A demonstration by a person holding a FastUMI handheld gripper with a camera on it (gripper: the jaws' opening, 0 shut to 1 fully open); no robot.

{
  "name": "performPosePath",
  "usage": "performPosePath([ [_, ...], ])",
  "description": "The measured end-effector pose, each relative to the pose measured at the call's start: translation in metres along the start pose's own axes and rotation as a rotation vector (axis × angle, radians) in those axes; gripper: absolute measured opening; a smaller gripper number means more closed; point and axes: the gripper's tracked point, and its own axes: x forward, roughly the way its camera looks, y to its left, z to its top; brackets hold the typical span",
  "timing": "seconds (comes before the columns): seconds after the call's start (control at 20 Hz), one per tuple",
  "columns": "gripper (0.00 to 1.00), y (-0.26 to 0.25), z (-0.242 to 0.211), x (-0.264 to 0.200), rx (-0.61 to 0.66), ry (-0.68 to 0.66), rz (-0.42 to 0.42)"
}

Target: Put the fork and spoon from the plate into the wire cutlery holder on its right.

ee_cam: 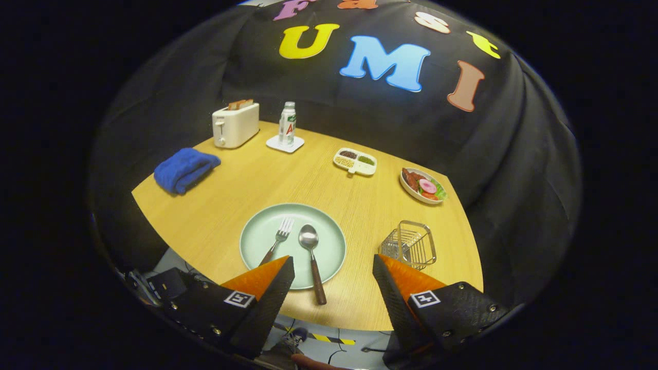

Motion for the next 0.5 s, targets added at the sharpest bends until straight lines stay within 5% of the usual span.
performPosePath([
  [0.5, 0.92, 0.005, -0.073, 0.032, -0.176, 0.261, 0.084],
])
